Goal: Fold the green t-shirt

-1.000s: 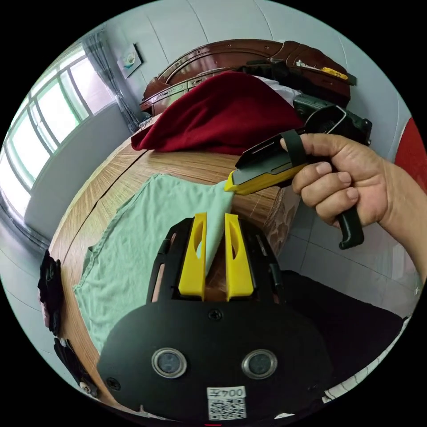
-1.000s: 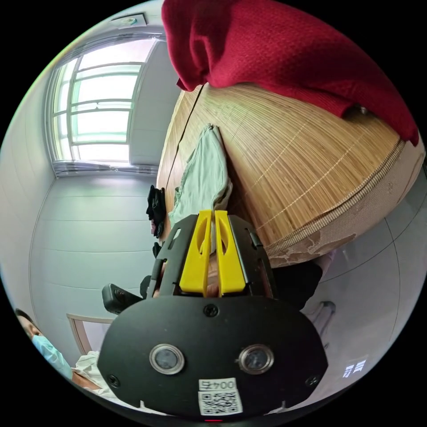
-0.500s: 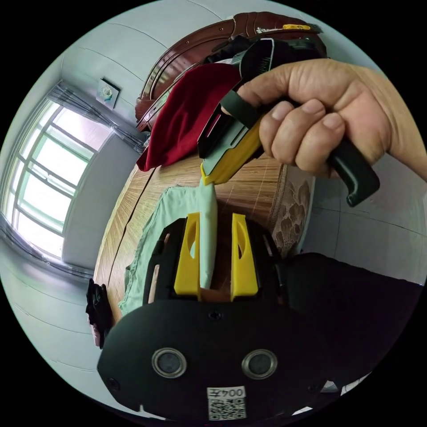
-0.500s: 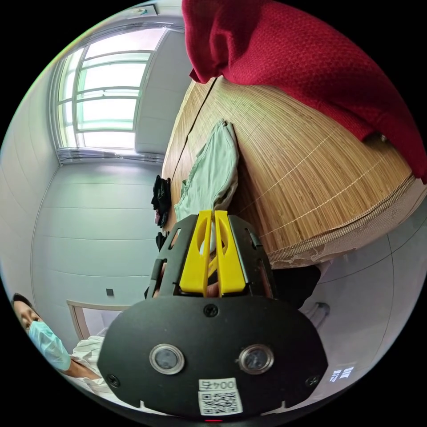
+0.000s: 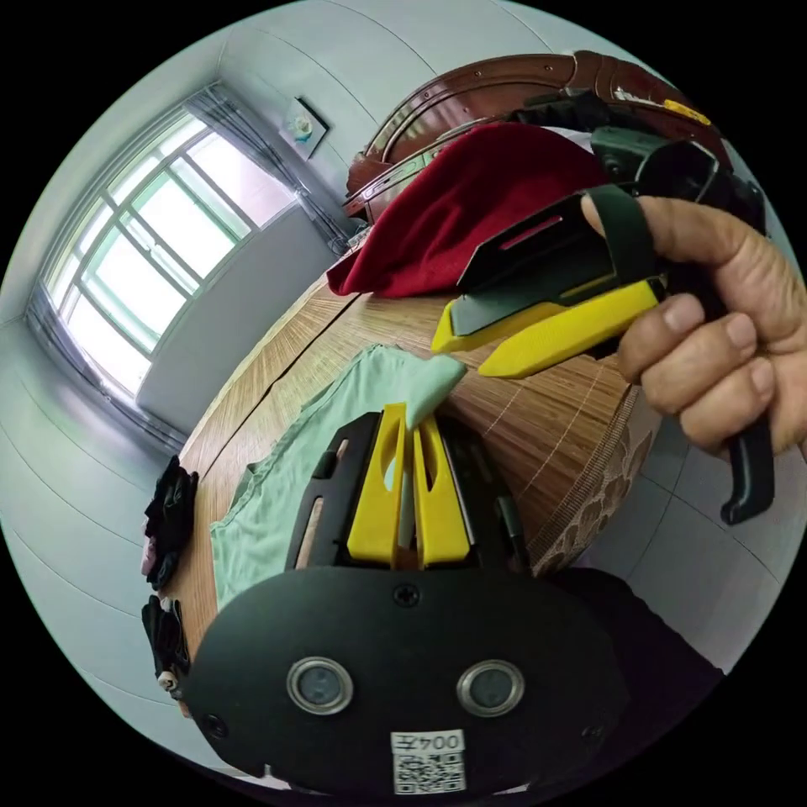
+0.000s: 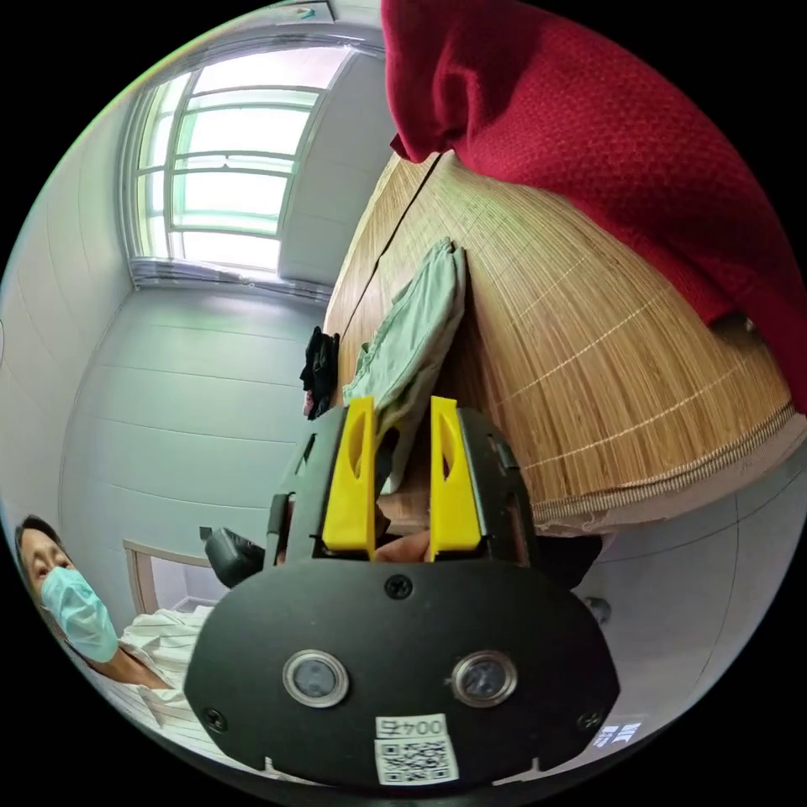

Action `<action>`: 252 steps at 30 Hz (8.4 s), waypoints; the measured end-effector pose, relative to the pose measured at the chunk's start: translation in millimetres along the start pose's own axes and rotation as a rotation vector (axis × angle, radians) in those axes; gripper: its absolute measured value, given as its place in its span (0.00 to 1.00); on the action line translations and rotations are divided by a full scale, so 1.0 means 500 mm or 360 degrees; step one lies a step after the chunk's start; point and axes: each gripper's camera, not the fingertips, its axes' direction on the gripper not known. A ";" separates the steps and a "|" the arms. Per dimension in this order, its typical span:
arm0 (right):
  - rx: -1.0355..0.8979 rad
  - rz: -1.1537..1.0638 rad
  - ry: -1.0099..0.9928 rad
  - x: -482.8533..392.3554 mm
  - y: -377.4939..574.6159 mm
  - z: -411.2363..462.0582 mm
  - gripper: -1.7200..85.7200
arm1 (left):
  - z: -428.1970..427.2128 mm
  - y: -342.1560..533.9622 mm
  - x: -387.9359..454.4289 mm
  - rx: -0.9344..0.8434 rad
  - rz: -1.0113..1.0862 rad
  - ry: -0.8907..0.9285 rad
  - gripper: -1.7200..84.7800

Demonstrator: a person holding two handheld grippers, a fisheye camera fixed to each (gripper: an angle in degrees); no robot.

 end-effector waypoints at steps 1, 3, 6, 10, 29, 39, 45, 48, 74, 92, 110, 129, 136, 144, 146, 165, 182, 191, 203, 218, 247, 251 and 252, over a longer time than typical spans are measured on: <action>-0.0025 0.0024 -0.0071 0.023 -0.026 0.010 0.17 | -0.001 0.002 -0.003 0.0006 0.0001 0.0004 0.03; -0.0104 0.0106 -0.0200 0.062 -0.073 0.041 0.19 | -0.003 0.013 -0.016 0.0020 -0.0013 0.0021 0.02; -0.0195 0.0205 -0.0234 0.104 -0.151 0.103 0.21 | -0.004 0.026 -0.038 0.0048 -0.0059 0.0052 0.02; -0.0337 0.0285 -0.0167 0.143 -0.241 0.207 0.21 | 0.001 0.039 -0.067 0.0064 -0.0107 0.0090 0.02; -0.0410 0.0115 0.0268 0.138 -0.466 0.559 0.06 | 0.055 0.193 -0.308 0.0082 -0.0518 0.0445 0.02; -0.0400 -0.0290 0.0489 -0.193 -0.405 0.736 0.04 | 0.035 0.396 -0.595 0.0256 -0.1098 0.0763 0.02; -0.0480 -0.0509 0.0731 -0.420 -0.324 0.946 0.04 | 0.028 0.590 -0.800 0.0335 -0.1469 0.0857 0.02; -0.0515 -0.0598 0.0836 -0.510 -0.272 1.076 0.04 | 0.035 0.694 -0.894 0.0361 -0.1634 0.0897 0.02; -0.0728 -0.0960 0.1634 -0.644 0.126 2.008 0.08 | 0.273 1.381 -1.276 0.0288 -0.2730 0.1433 0.04; 0.0024 -0.1389 0.1083 -0.774 0.223 1.557 0.05 | 0.262 1.525 -1.346 0.0216 -0.3037 0.1514 0.04; -0.0321 -0.0147 0.0295 -0.187 0.243 0.934 0.10 | 0.376 1.252 -1.337 -0.0187 -0.2395 0.1152 0.02; -0.0189 -0.1258 0.1349 -0.408 0.540 0.982 0.11 | 0.191 0.805 -0.924 -0.0206 -0.1065 0.1192 0.04; -0.0190 -0.1251 0.1297 -0.430 0.540 0.970 0.05 | 0.124 0.686 -0.752 -0.0250 -0.0386 0.0817 0.11; -0.0179 -0.1230 0.1168 -0.473 0.550 0.932 0.02 | 0.099 0.581 -0.582 -0.0315 0.0168 0.0436 0.11; -0.0166 -0.1216 0.1141 -0.484 0.554 0.923 0.01 | 0.099 0.568 -0.555 -0.0325 0.0240 0.0384 0.11; -0.0073 -0.1297 0.1125 -0.549 0.642 0.923 0.10 | 0.126 0.503 -0.626 -0.0325 -0.0285 0.0604 0.03; 0.0101 -0.1594 0.1648 -0.602 0.737 1.098 0.09 | 0.143 0.532 -0.685 -0.0305 -0.0322 0.0719 0.03; 0.0074 -0.1609 0.1688 -0.569 0.744 1.121 0.07 | 0.173 0.693 -0.853 -0.0446 -0.0828 0.0344 0.02; -0.0130 -0.1495 0.1548 -0.505 0.663 1.087 0.03 | 0.227 0.788 -0.916 -0.0574 -0.0797 0.0224 0.02; -0.0260 -0.1027 0.1060 -0.414 0.504 1.029 0.01 | 0.131 0.990 -1.157 -0.0340 -0.1403 0.0323 0.02; -0.0533 -0.1297 0.1370 -0.572 0.324 1.809 0.11 | 0.143 1.251 -1.235 -0.0360 -0.1725 0.0929 0.16; -0.0369 -0.1215 0.1320 -0.538 0.322 1.784 0.04 | 0.158 1.240 -1.235 -0.0370 -0.1727 0.0950 0.14; -0.0367 -0.1193 0.1280 -0.530 0.319 1.778 0.04 | 0.163 1.234 -1.234 -0.0386 -0.1714 0.0938 0.13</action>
